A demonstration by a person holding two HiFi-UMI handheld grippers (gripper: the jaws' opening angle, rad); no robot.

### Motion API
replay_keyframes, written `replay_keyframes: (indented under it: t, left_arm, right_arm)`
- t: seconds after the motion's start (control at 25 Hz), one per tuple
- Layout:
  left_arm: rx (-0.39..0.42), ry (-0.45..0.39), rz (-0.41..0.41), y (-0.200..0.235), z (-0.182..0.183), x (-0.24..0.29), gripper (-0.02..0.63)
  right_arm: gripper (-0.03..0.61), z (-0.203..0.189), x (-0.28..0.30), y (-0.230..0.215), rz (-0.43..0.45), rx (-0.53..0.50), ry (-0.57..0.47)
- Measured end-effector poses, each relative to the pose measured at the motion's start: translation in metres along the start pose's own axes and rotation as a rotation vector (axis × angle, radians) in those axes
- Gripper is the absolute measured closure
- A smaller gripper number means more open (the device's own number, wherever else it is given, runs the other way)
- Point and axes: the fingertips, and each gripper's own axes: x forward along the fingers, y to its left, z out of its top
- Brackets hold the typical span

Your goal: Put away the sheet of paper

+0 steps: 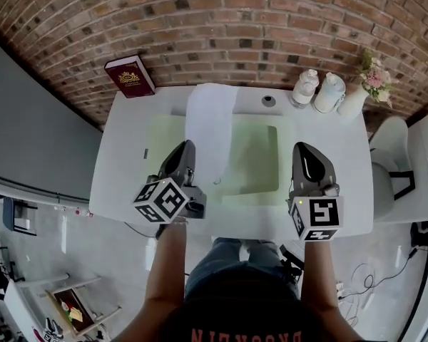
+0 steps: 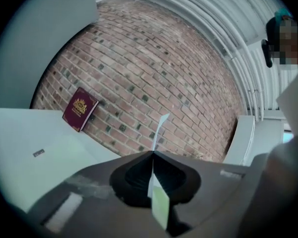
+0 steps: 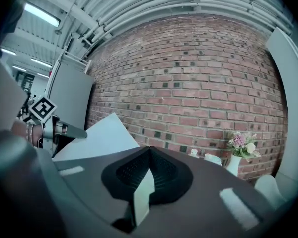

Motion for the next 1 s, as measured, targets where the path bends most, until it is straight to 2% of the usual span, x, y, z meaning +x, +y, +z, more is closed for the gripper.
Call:
replay_keyframes:
  t: [0.12,0.56,0.76,1.0]
  left_arm:
    - [-0.046,0.048,0.022,0.021,-0.018,0.006,0.618]
    - [-0.115,0.204,0.113,0.068,-0.062,0.005,0.618]
    - [-0.129,0.238,0.09,0.074,-0.069,0.008,0.618]
    - [-0.223,0.285,0.108,0.09,-0.082,0.017,0.618]
  right_arm:
    - [0.577,-0.007,-0.001,0.004,-0.014,0.004,0.019]
    - [0.577,-0.029,-0.003,0.023,-0.043,0.021,0.086]
    - [0.577,-0.035,-0.005,0.031,-0.051,0.018,0.107]
    - [0.577,-0.037,-0.006,0.028,-0.055,0.007,0.123]
